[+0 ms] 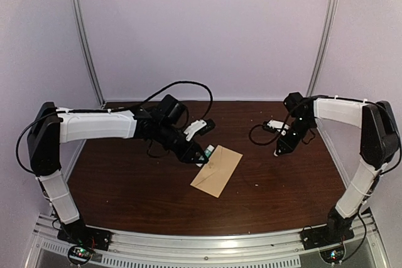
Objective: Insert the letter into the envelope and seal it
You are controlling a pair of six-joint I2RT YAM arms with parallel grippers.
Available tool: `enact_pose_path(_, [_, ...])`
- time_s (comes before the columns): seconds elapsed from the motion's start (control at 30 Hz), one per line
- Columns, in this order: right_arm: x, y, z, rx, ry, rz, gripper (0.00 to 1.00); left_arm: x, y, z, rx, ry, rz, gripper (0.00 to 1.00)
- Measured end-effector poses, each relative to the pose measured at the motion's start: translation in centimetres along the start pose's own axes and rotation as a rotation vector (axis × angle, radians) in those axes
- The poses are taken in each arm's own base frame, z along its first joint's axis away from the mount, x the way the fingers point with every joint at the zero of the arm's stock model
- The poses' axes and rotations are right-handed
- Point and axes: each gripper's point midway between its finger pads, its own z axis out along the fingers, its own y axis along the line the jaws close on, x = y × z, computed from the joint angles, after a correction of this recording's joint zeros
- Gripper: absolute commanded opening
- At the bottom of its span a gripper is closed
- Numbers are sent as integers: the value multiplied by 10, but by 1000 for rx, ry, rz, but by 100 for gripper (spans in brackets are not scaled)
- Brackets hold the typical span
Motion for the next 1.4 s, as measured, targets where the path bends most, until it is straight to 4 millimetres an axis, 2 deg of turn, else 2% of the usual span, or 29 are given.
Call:
enact_pose_path(0.17, [-46,27,-56,-112,-211,-47,11,0,-13,6,99,-10,5,0])
enact_pose_path(0.3, [-88,64,-100,-267,-370,-126,11,-2,-28,7,195,-31,19,0])
enact_pose_path(0.47, [-119,108,-133,-465,-464,-202,11,-5,-39,5,268,-51,45,0])
enact_pose_path(0.53, [-128,121,-134,-535,-464,-217,11,-7,-43,4,292,-56,53,0])
enact_pose_path(0.63, [-135,142,-126,-627,-433,-232,11,-7,-46,3,311,-59,58,0])
enact_pose_path(0.77, [-133,169,-113,-721,-370,-251,11,-7,-48,3,326,-62,63,0])
enact_pose_path(0.93, [-130,196,-113,-783,-340,-282,11,-8,-49,2,333,-64,64,0])
enact_pose_path(1.2, [-131,215,-116,-816,-334,-317,11,-8,-51,2,342,-67,67,0])
enact_pose_path(1.4, [-131,224,-111,-830,-316,-330,11,-8,-51,2,345,-68,67,0])
